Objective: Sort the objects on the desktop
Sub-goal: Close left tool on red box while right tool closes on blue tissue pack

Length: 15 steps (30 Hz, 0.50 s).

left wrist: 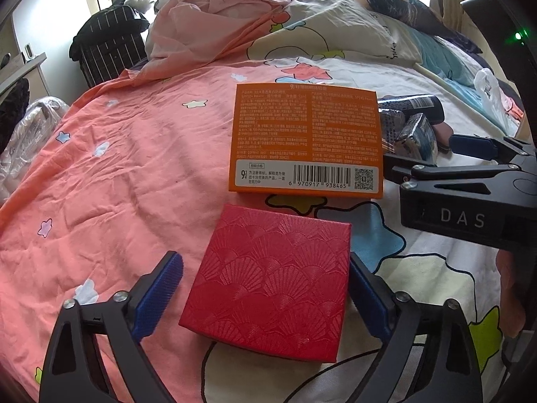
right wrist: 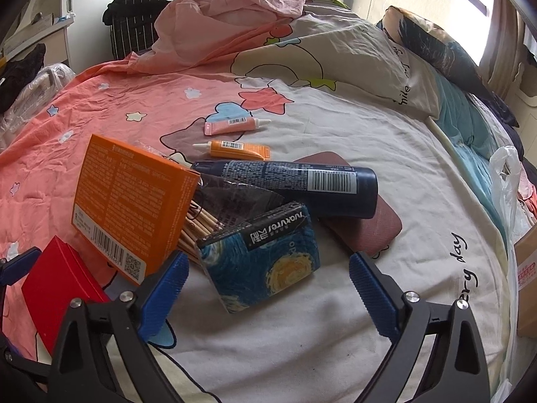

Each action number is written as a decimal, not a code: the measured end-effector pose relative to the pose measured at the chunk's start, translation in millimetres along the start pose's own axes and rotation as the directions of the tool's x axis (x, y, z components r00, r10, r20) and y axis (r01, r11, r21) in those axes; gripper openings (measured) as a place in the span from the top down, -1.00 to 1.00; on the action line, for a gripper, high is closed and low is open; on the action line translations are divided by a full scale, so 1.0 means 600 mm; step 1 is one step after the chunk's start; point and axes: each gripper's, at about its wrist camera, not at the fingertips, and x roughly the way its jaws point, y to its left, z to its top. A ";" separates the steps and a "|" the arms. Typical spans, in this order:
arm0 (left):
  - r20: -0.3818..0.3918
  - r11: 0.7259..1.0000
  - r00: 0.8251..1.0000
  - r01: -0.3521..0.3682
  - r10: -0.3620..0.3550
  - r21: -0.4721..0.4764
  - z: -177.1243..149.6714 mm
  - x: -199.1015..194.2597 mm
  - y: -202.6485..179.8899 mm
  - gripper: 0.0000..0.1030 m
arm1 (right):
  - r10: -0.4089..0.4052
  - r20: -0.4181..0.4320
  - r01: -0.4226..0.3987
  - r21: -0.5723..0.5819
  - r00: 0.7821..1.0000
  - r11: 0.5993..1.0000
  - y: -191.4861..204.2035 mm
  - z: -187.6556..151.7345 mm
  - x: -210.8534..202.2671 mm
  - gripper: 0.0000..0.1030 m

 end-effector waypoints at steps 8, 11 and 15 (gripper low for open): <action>0.025 1.000 1.000 0.002 -0.003 0.030 -0.006 -0.008 -0.011 -0.53 | 0.040 -0.030 -0.040 0.001 0.999 0.999 0.002 -0.004 0.011 -0.30; 0.031 0.999 0.999 -0.008 0.007 0.039 -0.006 -0.009 -0.014 -0.53 | 0.043 -0.026 -0.043 0.001 0.999 0.999 0.003 -0.004 0.010 -0.26; 0.033 0.999 0.999 -0.015 0.014 0.043 -0.005 -0.010 -0.014 -0.52 | 0.051 -0.024 -0.051 0.006 0.998 0.999 0.001 -0.006 0.009 -0.23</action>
